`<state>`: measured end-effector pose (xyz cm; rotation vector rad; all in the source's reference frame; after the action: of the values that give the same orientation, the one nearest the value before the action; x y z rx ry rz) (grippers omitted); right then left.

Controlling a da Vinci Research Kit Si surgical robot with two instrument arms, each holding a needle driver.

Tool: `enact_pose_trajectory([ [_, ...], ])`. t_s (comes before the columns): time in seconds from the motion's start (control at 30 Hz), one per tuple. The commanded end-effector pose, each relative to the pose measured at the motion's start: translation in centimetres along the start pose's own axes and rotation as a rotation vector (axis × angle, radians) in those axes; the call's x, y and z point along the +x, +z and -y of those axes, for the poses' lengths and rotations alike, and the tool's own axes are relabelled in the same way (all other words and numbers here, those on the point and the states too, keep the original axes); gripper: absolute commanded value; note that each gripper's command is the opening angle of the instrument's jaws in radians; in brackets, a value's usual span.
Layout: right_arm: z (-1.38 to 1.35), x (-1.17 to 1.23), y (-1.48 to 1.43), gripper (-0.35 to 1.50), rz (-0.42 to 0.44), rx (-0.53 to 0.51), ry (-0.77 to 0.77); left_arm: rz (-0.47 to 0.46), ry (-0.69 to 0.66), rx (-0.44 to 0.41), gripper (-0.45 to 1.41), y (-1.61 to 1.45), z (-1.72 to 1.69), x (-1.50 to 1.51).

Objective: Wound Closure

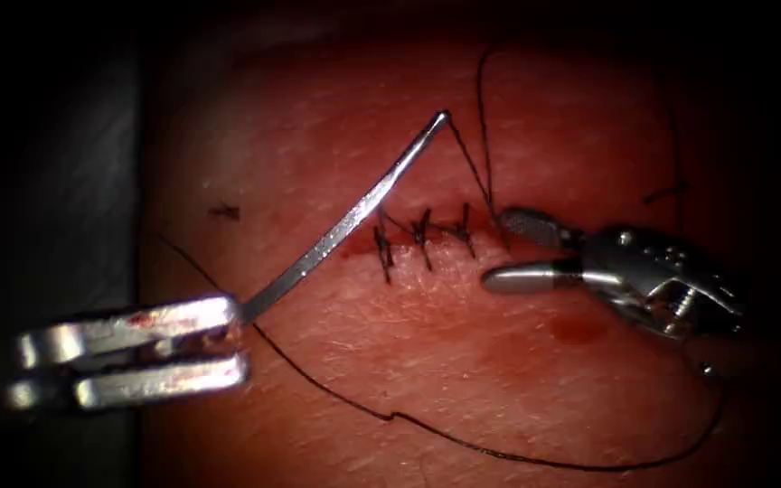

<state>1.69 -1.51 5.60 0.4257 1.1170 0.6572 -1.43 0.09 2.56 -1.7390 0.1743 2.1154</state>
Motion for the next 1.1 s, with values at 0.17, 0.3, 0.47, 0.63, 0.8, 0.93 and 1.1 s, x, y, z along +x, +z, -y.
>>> enact_pose_trajectory([
  [0.17, 0.14, -0.07, 0.09, -0.28, 0.004, 0.005, -0.040, 0.001, 0.000, 0.000, -0.45, 0.06, -0.01, -0.07],
  [0.3, 0.12, -0.08, 0.06, -0.35, 0.017, -0.032, -0.045, 0.004, 0.000, 0.002, -0.45, 0.05, -0.01, -0.07],
  [0.47, 0.14, -0.05, -0.07, -0.35, 0.037, -0.068, -0.036, 0.009, -0.003, 0.004, -0.45, 0.01, 0.03, -0.08],
  [0.63, 0.35, 0.03, -0.19, -0.35, 0.039, -0.061, -0.028, 0.017, -0.005, 0.011, -0.45, -0.04, 0.13, -0.17],
  [0.8, 0.77, 0.15, -0.29, -0.35, 0.053, -0.042, -0.025, 0.033, -0.004, 0.024, -0.45, -0.05, 0.28, -0.39],
  [0.93, 1.22, 0.31, -0.43, -0.35, 0.069, -0.034, -0.020, 0.068, 0.002, 0.049, -0.45, -0.05, 0.43, -0.64],
  [1.1, 1.88, 0.48, -0.54, -0.35, 0.089, 0.006, -0.026, 0.106, 0.006, 0.057, -0.45, -0.05, 0.61, -0.95],
])
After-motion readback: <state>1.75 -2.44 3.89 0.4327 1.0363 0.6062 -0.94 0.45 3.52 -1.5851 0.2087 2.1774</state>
